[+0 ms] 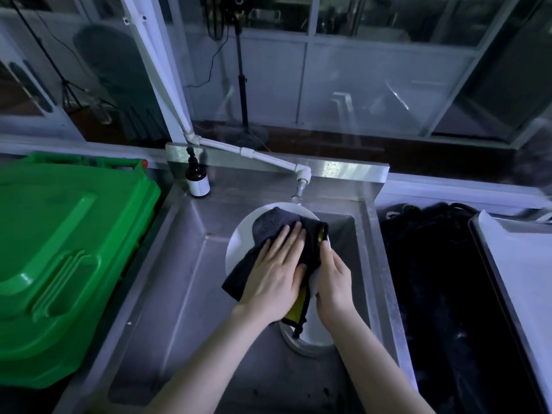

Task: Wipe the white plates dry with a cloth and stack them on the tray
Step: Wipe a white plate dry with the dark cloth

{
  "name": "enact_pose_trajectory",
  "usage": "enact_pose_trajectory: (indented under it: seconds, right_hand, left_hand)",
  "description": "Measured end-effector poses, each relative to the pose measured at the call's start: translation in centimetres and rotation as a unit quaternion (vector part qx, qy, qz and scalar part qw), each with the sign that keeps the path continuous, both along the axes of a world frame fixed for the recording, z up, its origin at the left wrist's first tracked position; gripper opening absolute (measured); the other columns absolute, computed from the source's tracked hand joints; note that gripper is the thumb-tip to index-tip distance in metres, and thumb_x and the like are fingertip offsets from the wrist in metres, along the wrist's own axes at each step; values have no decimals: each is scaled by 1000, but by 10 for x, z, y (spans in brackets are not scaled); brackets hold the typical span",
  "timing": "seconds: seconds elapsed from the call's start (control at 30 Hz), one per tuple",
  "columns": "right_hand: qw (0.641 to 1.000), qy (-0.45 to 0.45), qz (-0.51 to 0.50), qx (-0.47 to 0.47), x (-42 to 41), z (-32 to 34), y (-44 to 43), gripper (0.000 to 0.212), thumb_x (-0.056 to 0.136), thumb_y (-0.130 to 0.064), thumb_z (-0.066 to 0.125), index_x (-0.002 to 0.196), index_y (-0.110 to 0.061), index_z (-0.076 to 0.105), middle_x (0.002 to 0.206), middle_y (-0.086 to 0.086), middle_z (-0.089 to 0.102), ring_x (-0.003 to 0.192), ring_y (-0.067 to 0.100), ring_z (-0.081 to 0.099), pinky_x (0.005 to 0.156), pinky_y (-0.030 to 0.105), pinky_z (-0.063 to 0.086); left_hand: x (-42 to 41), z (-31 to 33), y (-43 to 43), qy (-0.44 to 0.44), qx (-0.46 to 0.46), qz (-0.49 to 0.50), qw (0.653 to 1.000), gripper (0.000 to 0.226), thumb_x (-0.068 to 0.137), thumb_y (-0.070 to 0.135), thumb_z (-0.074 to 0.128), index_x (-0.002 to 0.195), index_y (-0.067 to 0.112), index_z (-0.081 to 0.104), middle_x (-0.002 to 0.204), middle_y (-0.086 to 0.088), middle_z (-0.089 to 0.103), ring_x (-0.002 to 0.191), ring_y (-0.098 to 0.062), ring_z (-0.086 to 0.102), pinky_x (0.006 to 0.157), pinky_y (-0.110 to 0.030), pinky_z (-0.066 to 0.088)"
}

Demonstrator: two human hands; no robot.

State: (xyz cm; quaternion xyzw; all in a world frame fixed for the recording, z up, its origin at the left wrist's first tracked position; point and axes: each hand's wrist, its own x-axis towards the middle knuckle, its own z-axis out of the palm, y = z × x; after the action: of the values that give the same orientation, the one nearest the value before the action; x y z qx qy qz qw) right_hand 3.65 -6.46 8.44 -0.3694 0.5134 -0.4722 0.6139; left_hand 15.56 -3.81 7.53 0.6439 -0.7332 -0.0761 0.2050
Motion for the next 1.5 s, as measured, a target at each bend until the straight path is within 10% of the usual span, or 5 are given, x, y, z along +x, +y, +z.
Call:
enact_pose_trajectory:
  seconds: [0.33, 0.6, 0.9, 1.27, 1.5]
  right_hand:
    - [989, 51, -119, -66, -28, 38, -19, 56, 90, -50, 57, 64, -9, 30, 56, -3, 33, 54, 14, 31, 52, 26, 27]
    - [995, -3, -98, -18, -11, 12, -2, 39, 99, -38, 58, 73, -12, 71, 70, -8, 59, 68, 3, 52, 63, 22, 46]
    - [987, 45, -138, -65, -29, 57, -19, 65, 87, -50, 58, 74, 10, 37, 70, 9, 35, 68, 23, 30, 66, 38, 25]
    - [995, 18, -93, 1, 2, 33, 8, 42, 97, -40, 60, 67, -13, 70, 66, -2, 61, 63, 7, 52, 58, 25, 44]
    - [987, 27, -154, -44, -18, 57, -6, 56, 94, -41, 58, 72, 6, 37, 67, 9, 35, 66, 21, 33, 65, 36, 28]
  left_hand:
    - [18, 14, 7, 10, 4, -17, 1000, 63, 98, 37, 28, 155, 13, 18, 162, 5, 3, 151, -15, -1, 122, -40, 12]
    - [-12, 26, -5, -70, 1, -63, 996, 64, 98, 42, 23, 157, 18, 13, 164, 6, 1, 151, -12, -6, 123, -41, 12]
    - [24, 30, 0, -12, -10, -13, 1000, 64, 96, 43, 38, 152, 13, 31, 162, -5, 18, 150, -27, 15, 116, -51, 26]
    - [-9, 44, -6, -39, -31, 11, 999, 56, 102, 40, 29, 155, 28, 19, 165, 1, 10, 151, -24, 10, 118, -47, 22]
    - [33, 45, -15, 59, -89, 103, 989, 42, 86, 16, 73, 126, 7, 65, 145, -12, 50, 135, -35, 46, 102, -46, 47]
